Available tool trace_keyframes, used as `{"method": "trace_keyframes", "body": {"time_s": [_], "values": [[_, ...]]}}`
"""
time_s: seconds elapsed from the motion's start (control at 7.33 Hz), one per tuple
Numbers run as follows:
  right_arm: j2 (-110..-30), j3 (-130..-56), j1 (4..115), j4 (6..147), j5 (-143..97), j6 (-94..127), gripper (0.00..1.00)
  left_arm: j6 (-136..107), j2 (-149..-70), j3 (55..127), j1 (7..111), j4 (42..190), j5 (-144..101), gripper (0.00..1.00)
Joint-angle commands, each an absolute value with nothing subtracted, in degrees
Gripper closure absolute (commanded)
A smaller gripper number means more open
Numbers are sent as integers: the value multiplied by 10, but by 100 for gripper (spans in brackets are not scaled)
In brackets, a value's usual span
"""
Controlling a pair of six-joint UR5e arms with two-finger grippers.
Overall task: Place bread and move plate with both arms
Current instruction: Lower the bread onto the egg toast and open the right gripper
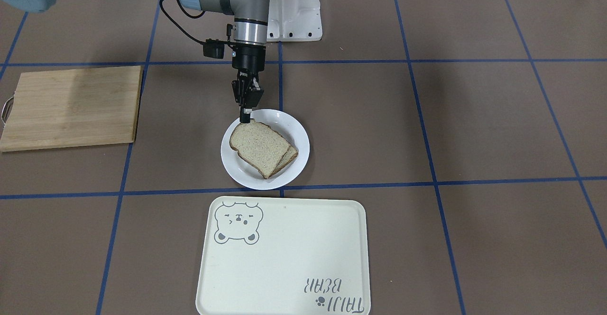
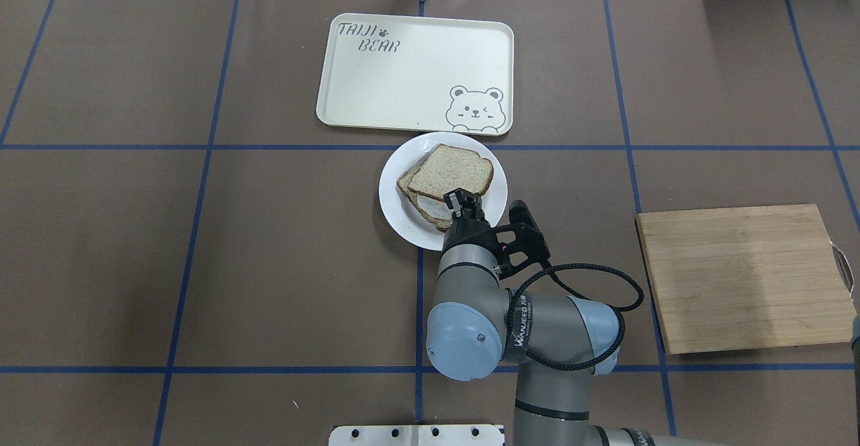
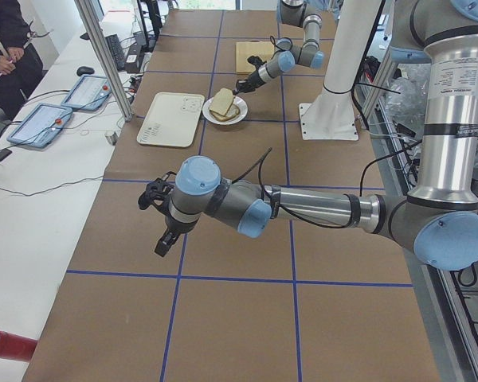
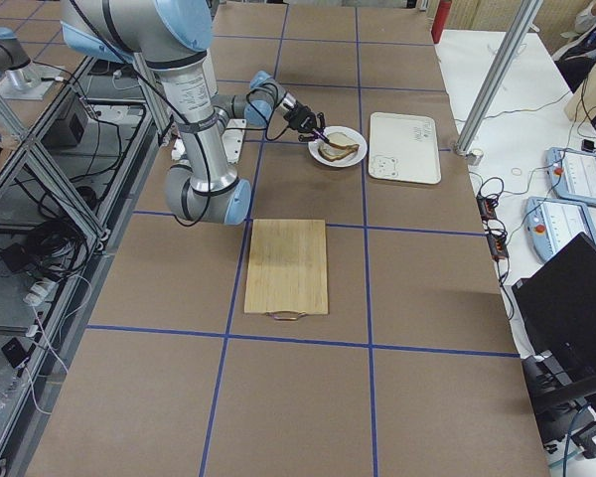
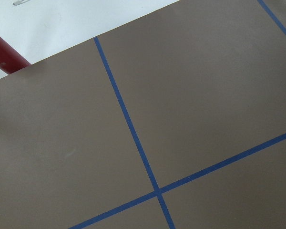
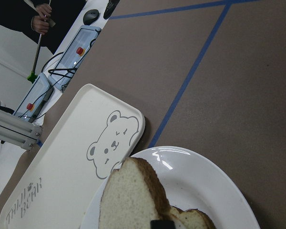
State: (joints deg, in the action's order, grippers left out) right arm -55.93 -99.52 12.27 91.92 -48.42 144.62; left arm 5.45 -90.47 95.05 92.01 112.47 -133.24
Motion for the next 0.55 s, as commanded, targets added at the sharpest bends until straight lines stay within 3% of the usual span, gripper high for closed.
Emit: {"method": "trace_keyframes", "body": {"time_s": [0.0,0.41], "values": [[-546,-994,118,949,-490,1393,1,54,-905,949,920,1125,-1332,1],[-562,-1067,126,964,-574,1189,0,54,-905,950,920,1125,-1332,1]]}}
